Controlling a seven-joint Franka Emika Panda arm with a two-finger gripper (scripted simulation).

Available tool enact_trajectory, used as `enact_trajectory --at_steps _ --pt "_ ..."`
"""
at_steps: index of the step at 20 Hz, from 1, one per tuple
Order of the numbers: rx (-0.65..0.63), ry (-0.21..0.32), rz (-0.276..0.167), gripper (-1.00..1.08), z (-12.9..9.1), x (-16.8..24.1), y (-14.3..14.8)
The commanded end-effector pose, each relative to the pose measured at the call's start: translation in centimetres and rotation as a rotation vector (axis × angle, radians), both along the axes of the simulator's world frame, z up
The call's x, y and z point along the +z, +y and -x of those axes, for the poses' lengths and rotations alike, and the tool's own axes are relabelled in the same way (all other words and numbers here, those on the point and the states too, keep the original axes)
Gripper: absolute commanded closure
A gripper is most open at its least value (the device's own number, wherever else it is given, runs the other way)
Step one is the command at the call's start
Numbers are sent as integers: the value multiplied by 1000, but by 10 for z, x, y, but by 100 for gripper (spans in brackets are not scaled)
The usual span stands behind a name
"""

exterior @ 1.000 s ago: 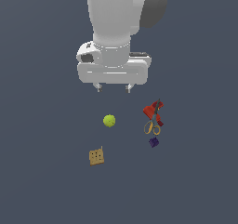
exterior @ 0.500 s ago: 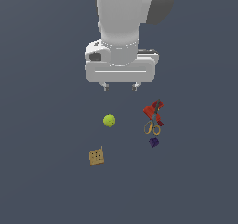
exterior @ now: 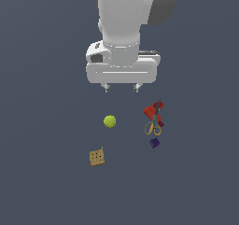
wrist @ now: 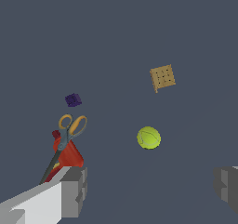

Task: Pick up a designated object from a clutter of objects.

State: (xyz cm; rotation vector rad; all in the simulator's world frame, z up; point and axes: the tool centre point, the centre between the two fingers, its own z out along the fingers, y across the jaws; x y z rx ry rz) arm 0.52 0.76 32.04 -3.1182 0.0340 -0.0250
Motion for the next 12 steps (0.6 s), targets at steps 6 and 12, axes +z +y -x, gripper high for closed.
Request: enact_trajectory --at_steps 6,12 --pt "22 1 7 -92 -18 -18 -9" --pt "56 3 15 -92 -44 -48 -23"
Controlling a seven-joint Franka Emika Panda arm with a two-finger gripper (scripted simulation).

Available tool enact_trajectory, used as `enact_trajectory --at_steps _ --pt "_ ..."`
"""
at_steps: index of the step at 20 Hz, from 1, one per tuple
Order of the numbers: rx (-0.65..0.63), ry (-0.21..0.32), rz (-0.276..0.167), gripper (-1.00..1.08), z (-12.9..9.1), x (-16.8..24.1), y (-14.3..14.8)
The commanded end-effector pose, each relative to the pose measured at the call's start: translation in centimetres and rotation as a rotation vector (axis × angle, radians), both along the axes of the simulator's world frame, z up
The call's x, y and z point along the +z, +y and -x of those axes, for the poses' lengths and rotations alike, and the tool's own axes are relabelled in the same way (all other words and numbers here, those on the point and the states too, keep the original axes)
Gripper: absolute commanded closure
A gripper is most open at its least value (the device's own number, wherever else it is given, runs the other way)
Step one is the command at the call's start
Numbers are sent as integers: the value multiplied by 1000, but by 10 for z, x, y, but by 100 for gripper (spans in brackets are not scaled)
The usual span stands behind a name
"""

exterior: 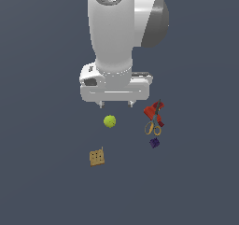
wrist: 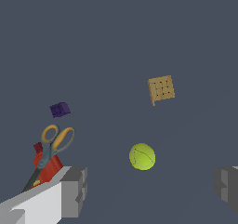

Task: Pick up a designated object from a clutter of objects.

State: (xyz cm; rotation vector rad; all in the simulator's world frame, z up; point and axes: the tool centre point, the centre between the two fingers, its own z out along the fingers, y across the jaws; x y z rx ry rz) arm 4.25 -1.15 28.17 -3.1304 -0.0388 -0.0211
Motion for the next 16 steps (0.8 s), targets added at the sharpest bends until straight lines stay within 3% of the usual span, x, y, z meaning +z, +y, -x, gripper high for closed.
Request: enact_trajectory --at_steps 1,16 --pt "17 2 4 -92 -12 -15 -7" --pt "138 9 15 -92 -77 -145 -64"
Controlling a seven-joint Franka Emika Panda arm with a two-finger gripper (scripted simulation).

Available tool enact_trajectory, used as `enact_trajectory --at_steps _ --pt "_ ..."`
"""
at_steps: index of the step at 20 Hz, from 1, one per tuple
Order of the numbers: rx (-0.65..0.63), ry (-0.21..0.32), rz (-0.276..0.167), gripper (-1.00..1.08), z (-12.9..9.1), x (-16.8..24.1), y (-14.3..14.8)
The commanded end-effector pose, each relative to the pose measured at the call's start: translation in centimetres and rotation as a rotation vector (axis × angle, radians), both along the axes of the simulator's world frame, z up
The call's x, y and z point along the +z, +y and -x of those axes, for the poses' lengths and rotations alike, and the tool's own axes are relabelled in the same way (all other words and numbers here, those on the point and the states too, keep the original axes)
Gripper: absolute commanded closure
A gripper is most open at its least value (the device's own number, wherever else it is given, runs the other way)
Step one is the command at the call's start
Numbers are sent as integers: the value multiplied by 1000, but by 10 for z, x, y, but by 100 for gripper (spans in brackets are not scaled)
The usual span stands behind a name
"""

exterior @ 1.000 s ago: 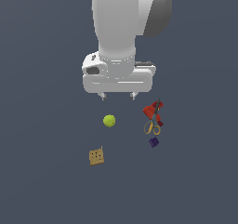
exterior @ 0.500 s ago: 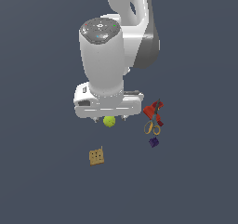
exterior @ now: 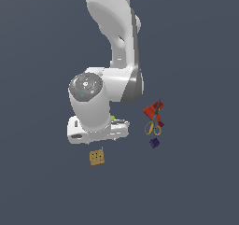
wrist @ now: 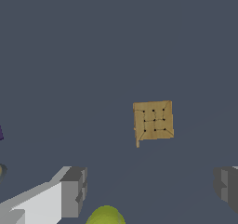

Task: Pick up a designated object from a clutter of objects.

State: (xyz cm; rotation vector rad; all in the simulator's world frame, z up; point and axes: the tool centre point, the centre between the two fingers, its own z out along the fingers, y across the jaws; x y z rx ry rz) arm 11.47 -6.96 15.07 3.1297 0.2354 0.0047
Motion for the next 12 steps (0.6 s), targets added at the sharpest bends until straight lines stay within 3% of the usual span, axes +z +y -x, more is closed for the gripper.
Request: enact_trajectory --at_steps 1,12 --pt "19 0 0 -92 -7 -22 -9" --pt "67 3 -2 -92 -20 -83 -33"
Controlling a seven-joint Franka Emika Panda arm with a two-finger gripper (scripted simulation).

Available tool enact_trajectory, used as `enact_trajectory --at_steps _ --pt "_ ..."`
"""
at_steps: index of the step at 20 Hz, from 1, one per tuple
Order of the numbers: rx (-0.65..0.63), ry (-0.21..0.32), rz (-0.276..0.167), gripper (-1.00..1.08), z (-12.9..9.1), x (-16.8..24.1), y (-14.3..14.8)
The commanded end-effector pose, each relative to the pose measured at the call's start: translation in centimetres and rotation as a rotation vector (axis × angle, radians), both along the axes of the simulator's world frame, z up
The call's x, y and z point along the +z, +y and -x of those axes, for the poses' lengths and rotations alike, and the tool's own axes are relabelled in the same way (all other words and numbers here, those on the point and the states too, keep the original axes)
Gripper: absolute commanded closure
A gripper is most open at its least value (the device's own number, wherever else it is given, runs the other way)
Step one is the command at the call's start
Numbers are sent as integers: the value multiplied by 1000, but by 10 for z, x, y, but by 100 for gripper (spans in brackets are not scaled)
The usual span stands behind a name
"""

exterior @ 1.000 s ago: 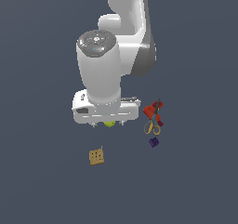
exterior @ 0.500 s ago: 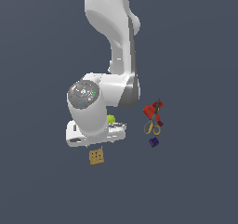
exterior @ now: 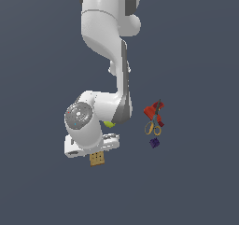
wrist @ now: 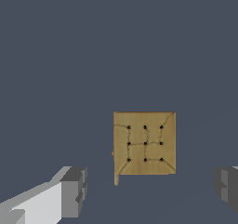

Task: Pick up a designated object from a clutter of objects.

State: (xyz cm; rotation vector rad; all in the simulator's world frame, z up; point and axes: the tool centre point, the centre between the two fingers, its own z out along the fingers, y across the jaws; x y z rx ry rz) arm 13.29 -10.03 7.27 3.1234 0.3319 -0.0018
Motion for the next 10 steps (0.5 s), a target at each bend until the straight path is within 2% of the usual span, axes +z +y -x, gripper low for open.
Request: enact_trajectory --at_steps 1,10 --pt "7 -1 0 -92 -2 -8 -3" --pt "8 0 -1 -92 -1 -17 -4"
